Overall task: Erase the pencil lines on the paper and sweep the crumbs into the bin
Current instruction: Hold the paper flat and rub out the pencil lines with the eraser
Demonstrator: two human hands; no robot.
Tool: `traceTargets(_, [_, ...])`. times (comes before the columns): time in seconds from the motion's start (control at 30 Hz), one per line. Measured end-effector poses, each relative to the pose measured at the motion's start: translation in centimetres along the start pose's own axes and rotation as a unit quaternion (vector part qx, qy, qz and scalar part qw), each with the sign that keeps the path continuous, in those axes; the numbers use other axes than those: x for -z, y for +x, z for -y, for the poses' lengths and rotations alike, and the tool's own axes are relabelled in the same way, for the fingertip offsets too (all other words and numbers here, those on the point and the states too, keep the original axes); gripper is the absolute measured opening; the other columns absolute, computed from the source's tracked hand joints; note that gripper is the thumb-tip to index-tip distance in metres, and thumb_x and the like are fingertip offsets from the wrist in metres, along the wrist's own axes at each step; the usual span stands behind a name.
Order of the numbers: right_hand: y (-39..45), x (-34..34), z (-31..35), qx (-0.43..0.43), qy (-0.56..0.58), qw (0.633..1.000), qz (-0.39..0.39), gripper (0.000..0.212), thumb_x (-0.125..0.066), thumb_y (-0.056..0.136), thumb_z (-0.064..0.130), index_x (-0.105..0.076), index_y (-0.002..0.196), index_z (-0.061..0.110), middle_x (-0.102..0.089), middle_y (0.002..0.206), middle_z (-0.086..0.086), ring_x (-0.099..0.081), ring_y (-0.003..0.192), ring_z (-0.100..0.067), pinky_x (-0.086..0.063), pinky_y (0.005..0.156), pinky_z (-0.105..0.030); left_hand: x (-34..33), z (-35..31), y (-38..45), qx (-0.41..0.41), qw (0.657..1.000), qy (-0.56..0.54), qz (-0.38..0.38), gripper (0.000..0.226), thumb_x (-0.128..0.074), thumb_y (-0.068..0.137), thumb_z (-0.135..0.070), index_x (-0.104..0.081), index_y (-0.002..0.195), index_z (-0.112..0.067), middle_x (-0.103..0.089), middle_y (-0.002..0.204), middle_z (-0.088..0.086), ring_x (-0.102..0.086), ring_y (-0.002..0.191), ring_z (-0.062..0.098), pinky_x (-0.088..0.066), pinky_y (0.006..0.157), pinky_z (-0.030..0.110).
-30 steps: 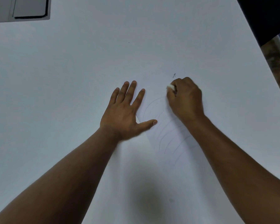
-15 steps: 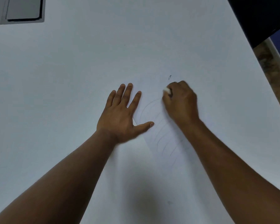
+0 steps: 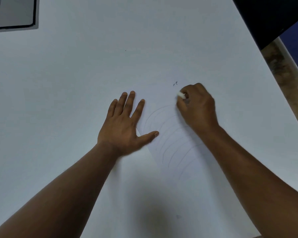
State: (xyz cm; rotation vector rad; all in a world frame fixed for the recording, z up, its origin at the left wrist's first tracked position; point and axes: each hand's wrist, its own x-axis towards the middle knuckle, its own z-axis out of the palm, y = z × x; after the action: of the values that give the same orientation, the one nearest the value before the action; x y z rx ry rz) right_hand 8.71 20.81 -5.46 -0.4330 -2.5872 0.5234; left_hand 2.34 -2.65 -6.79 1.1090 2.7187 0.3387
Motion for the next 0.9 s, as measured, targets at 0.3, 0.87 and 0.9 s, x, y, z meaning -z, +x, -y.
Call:
traceTargets(0.3, [-1.6, -0.3, 0.4, -0.12, 0.183, 0.976, 0.004, 0.006, -0.07, 0.086, 0.018, -0.07, 0.091, 0.016, -0.063, 0.092, 0.001, -0.059, 0.075, -0.01, -0.052, 0.072, -0.028, 0.2, 0.1, -0.2, -0.006, 0.999, -0.04, -0.018, 0.095, -0.022, 0.093, -0.082, -0.012, 0.166, -0.022, 0.002, 0.174, 0.0, 0.013, 0.159, 0.018, 0.005, 0.129, 0.041])
traceTargets(0.87, [-0.1, 1.4, -2.4, 0.146, 0.043, 0.98, 0.125, 0.007, -0.067, 0.088, 0.003, -0.069, 0.092, 0.007, -0.058, 0.092, -0.004, -0.054, 0.077, -0.02, -0.047, 0.064, -0.029, -1.7, -5.7, 4.7, -0.012, 1.0, 0.006, -0.01, 0.1, -0.017, 0.092, -0.082, -0.005, 0.165, -0.015, 0.008, 0.173, 0.007, 0.014, 0.159, 0.024, 0.008, 0.129, 0.041])
traceTargets(0.9, [0.4, 2.1, -3.4, 0.165, 0.019, 0.976, 0.144, 0.01, -0.066, 0.088, 0.002, -0.069, 0.095, 0.009, -0.058, 0.094, -0.004, -0.054, 0.079, -0.022, -0.047, 0.064, -0.031, -1.6, -5.7, 4.8, -0.011, 1.0, 0.006, -0.01, 0.1, -0.018, 0.092, -0.082, -0.005, 0.165, -0.015, 0.007, 0.173, 0.007, 0.014, 0.159, 0.023, 0.008, 0.129, 0.041])
